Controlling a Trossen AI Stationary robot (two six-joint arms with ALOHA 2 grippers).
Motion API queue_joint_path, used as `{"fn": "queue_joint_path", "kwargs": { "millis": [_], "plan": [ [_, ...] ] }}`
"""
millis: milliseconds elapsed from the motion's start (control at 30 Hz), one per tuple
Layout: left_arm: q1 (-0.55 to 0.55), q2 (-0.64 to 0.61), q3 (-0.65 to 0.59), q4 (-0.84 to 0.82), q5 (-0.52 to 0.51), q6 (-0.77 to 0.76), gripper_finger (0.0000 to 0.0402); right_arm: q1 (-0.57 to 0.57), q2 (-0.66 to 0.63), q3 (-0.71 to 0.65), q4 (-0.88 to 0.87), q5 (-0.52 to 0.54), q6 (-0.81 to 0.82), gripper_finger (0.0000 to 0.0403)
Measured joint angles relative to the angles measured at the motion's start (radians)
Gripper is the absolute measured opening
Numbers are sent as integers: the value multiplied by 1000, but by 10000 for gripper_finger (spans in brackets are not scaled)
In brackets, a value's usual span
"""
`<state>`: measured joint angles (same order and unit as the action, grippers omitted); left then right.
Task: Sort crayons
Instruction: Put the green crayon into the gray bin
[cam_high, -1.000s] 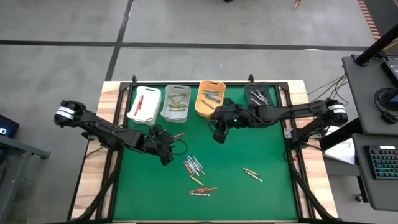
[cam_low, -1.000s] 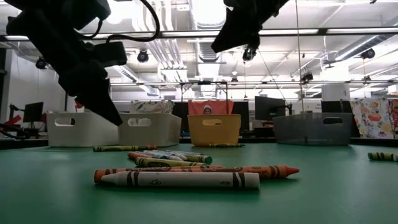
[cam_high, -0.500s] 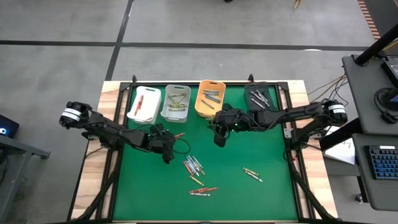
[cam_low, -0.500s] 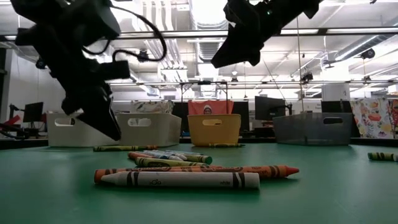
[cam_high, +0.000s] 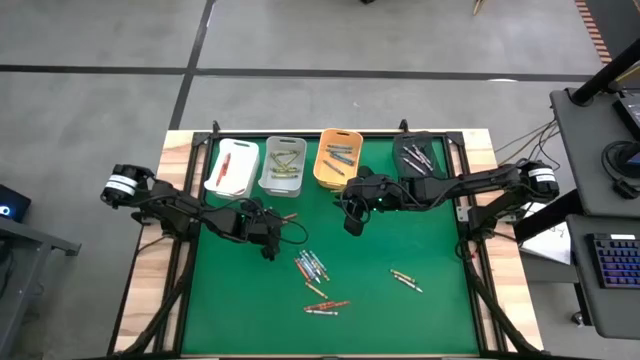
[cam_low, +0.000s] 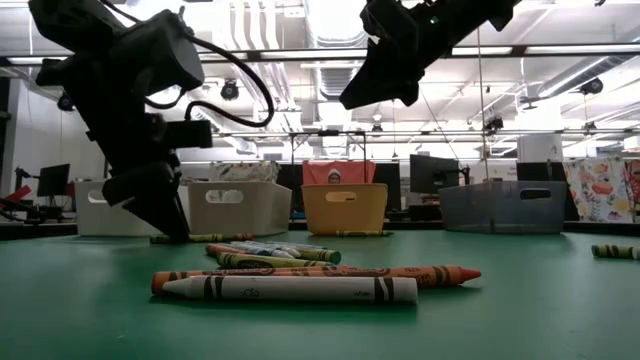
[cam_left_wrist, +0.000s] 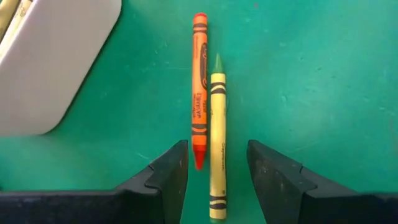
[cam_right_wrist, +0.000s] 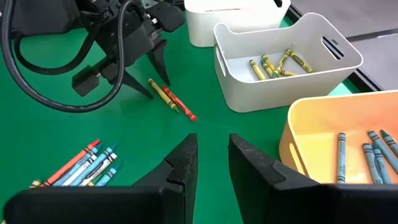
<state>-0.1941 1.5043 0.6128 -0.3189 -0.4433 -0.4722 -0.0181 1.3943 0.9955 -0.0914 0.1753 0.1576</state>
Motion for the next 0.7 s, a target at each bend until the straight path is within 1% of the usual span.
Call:
{"fn": "queue_joint_path", "kwargs": {
  "millis": [167, 400, 700],
  "plan": [
    [0, -2, 2, -42, 5, -27, 150, 0, 0, 0, 0, 0, 2, 77],
    [0, -2, 2, -50, 5, -28, 150, 0, 0, -1, -4, 0, 0, 68],
    [0, -2, 2, -55, 6, -41, 150, 0, 0, -1, -4, 0, -1, 79]
  ]
}}
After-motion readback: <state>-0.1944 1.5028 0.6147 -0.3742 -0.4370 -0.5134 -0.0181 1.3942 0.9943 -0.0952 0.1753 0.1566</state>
